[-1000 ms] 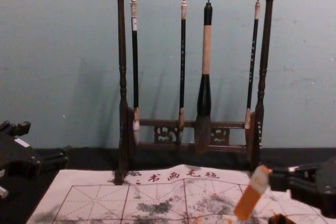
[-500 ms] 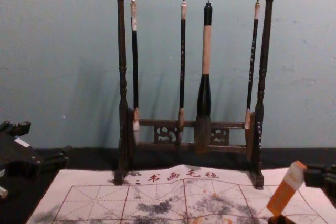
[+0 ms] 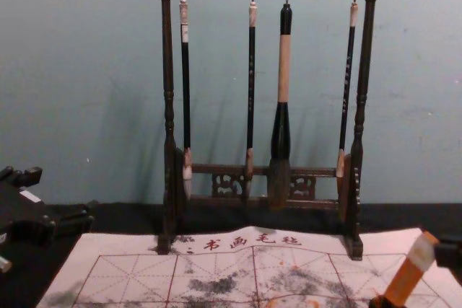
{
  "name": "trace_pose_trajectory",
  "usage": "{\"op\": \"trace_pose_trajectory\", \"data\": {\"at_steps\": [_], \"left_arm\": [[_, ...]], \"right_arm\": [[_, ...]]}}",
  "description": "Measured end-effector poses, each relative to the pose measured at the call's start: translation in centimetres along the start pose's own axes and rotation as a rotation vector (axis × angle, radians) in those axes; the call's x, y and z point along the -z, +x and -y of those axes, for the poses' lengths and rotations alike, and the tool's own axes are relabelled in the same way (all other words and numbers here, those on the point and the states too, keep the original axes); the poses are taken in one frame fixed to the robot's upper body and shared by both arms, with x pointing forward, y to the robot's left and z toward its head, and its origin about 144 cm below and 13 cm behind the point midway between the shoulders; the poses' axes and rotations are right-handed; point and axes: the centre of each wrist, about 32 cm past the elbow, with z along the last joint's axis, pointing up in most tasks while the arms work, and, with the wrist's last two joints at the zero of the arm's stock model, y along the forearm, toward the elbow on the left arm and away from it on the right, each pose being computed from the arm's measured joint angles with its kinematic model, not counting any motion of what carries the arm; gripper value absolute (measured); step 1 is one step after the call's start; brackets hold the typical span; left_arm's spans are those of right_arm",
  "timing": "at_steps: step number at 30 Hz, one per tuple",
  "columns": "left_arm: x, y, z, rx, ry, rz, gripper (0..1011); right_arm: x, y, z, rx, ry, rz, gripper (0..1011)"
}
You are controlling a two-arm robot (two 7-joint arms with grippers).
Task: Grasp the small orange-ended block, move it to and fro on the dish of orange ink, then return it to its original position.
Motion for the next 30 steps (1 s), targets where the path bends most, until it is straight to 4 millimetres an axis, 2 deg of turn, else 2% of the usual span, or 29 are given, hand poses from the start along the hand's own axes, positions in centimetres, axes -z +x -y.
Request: {"op": "trace_pose_trajectory", "data": {"at_steps": [12,30], "left_arm": [[0.0,0.0,0.0,0.000,0.000,0.000,1001],[0.0,0.0,0.0,0.000,0.000,0.000,1001]], "right_arm": [[0.7,0.1,0.0,0.012,-0.017,-0.014,62],[2.0,0.4,-1.2,-0.014,-0.037,-0.029,62]]}}
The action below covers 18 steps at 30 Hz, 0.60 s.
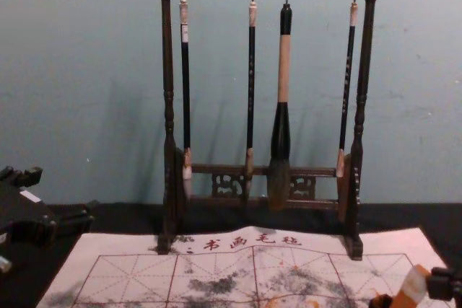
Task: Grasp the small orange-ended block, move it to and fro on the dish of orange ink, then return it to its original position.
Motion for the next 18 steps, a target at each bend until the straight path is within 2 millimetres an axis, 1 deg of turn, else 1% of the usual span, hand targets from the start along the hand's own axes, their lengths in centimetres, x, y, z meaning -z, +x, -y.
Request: {"op": "trace_pose_trajectory", "data": {"at_steps": [18], "left_arm": [[0.00,0.00,0.00,0.000,0.000,0.000,1001]], "right_arm": [[0.63,0.09,-0.42,-0.001,-0.011,-0.024,62]]}}
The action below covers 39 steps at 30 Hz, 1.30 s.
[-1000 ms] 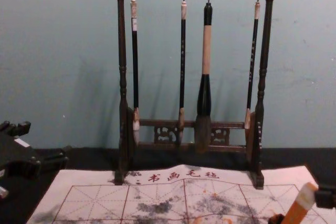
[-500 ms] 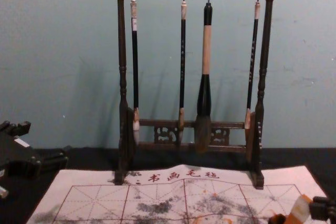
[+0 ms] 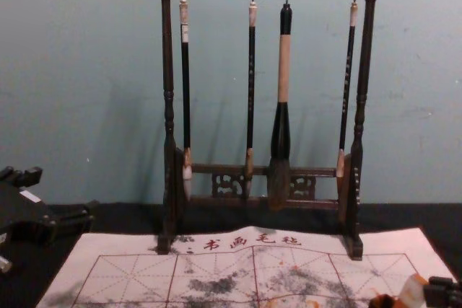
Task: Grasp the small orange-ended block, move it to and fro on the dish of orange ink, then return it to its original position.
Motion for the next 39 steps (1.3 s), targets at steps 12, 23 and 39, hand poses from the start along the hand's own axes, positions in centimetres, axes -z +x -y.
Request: {"op": "trace_pose_trajectory", "data": {"at_steps": [12,23,39], "left_arm": [[0.00,0.00,0.00,0.000,0.000,0.000,1001],[0.00,0.00,0.00,0.000,0.000,0.000,1001],[0.00,0.00,0.00,0.000,0.000,0.000,1001]], "right_arm": [[0.03,0.13,-0.27,0.002,-0.005,-0.009,62],[-0.01,0.30,-0.57,-0.003,-0.012,-0.010,62],[0.01,0.29,-0.64,-0.006,-0.014,-0.013,62]]}}
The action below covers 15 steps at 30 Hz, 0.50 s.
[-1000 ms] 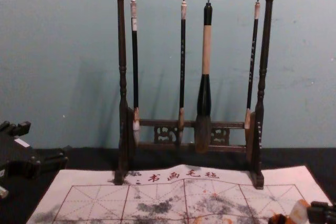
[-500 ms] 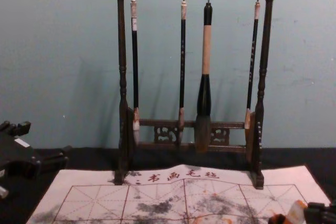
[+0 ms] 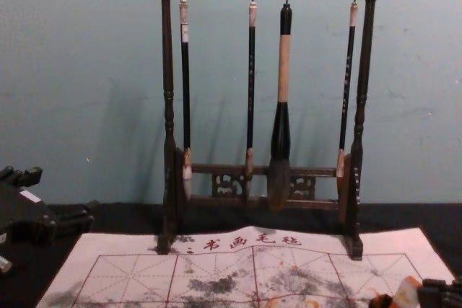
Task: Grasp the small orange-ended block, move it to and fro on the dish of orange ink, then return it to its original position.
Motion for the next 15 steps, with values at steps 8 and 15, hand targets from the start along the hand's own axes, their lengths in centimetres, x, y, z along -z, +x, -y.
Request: {"op": "trace_pose_trajectory", "data": {"at_steps": [8,15], "left_arm": [[0.00,0.00,0.00,0.000,0.000,0.000,1001],[0.00,0.00,0.00,0.000,0.000,0.000,1001]], "right_arm": [[0.00,0.01,0.03,0.001,0.000,0.000,62],[-0.02,0.01,0.05,0.001,0.001,0.001,116]]}}
